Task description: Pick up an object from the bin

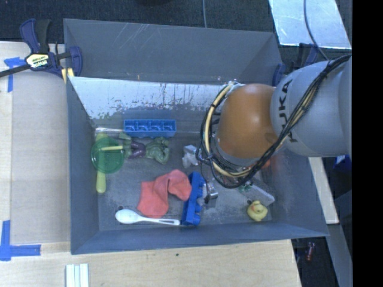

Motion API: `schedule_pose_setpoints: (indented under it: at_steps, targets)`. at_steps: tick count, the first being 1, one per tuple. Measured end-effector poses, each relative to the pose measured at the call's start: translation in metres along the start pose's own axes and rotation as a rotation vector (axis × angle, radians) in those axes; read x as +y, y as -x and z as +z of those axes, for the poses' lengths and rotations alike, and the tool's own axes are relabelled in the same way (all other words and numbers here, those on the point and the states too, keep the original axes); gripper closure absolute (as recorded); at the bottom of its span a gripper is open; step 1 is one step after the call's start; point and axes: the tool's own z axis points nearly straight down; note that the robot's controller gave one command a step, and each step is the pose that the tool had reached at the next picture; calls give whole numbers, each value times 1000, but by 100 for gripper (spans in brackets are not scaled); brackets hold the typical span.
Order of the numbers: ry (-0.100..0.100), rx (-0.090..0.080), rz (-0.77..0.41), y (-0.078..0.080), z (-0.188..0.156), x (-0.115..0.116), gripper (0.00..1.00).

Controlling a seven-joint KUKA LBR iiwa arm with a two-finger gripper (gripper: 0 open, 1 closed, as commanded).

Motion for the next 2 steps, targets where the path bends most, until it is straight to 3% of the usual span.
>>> schedule_pose_setpoints:
  at_steps: [1,2]
  targets:
    - [0,1,0,0,0,0,0]
    - [-1,0,198,-1,16,6,0]
